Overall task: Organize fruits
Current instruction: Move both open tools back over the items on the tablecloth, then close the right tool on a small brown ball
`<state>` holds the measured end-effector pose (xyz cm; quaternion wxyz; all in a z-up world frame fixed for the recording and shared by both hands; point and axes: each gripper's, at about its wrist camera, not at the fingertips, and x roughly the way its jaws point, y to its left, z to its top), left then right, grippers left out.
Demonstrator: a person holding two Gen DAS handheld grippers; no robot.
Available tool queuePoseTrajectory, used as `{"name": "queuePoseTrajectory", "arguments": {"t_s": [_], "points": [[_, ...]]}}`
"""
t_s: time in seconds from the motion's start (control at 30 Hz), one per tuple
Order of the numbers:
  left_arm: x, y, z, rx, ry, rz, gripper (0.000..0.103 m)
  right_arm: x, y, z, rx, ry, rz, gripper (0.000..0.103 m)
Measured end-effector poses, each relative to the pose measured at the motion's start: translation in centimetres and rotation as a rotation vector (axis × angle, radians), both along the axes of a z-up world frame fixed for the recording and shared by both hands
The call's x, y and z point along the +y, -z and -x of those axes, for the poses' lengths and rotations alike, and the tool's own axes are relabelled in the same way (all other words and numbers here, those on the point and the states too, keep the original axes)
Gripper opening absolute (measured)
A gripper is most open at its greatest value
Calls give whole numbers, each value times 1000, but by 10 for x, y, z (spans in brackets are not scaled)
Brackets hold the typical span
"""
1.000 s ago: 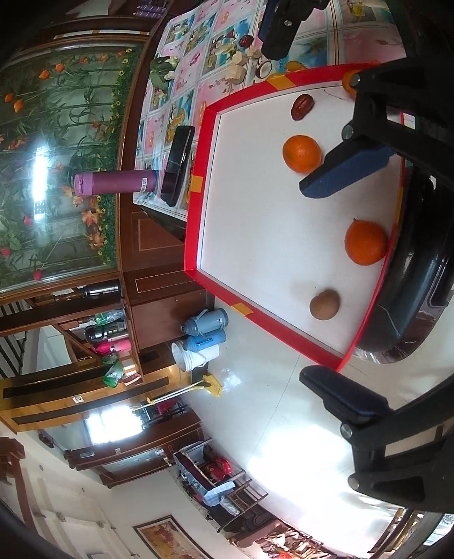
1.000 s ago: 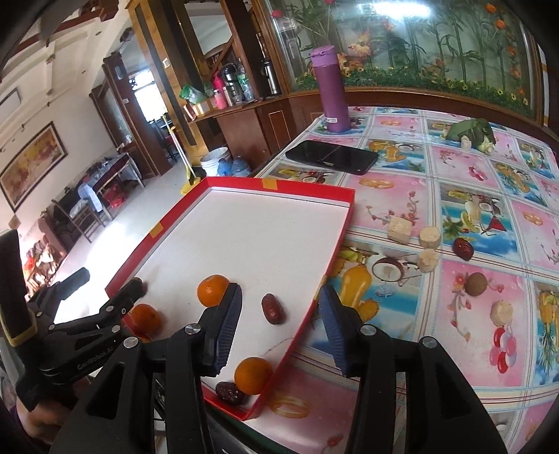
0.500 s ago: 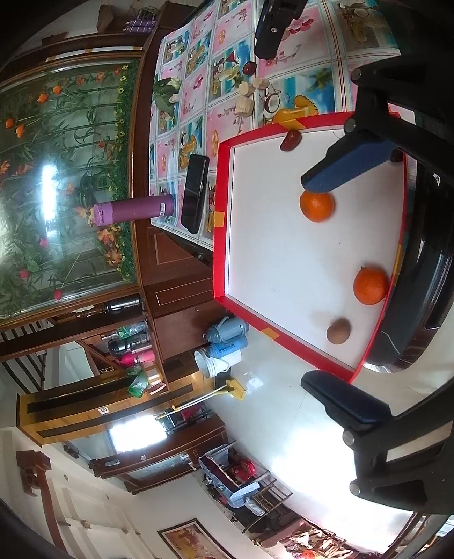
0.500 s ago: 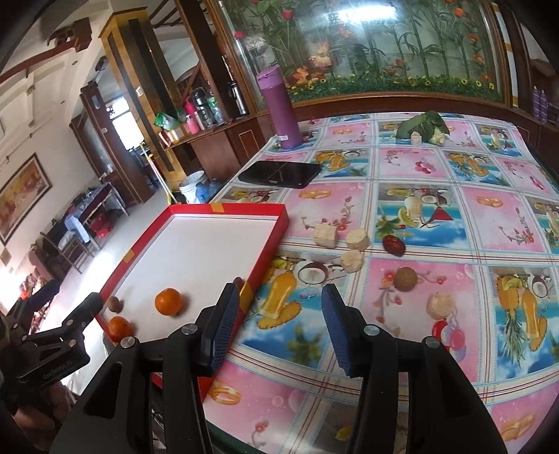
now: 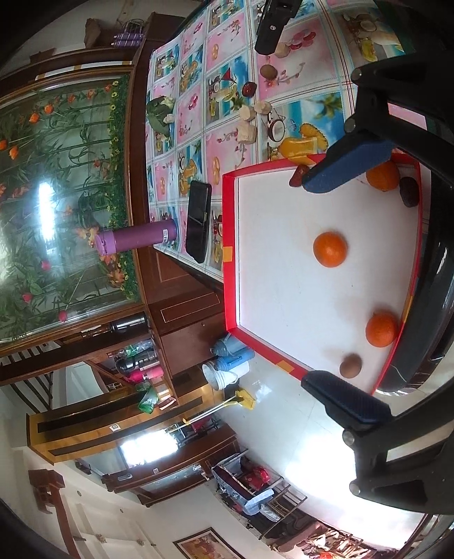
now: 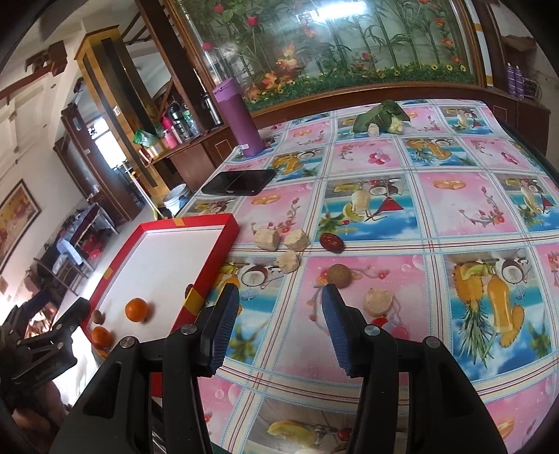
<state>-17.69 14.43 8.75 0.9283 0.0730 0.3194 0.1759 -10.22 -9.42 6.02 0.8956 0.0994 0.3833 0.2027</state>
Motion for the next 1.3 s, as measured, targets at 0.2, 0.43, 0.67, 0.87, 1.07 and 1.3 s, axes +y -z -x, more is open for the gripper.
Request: {"name": "queuePoseTrajectory", "arguments": {"t_s": [0.2, 0.43, 0.67, 0.87, 1.07, 1.3], "points": [[-25, 7, -13, 26, 74, 59, 103, -28, 13, 1, 28, 19, 89, 49], [-59, 24, -28, 101, 170, 83, 103, -35, 27, -13, 87, -16, 180, 49], [-58, 20, -29, 101, 161, 52, 103, -7, 28, -49, 96, -38, 200, 49], [-55, 20, -36, 112, 149, 48, 103, 5, 37, -67, 119, -56, 223, 49], [-64, 19, -46, 120, 178, 37, 103, 8, 47, -70, 134, -89, 271, 33], [-76, 19, -76, 169, 248, 152, 103, -13, 46, -78, 111, -86, 208, 22]]}}
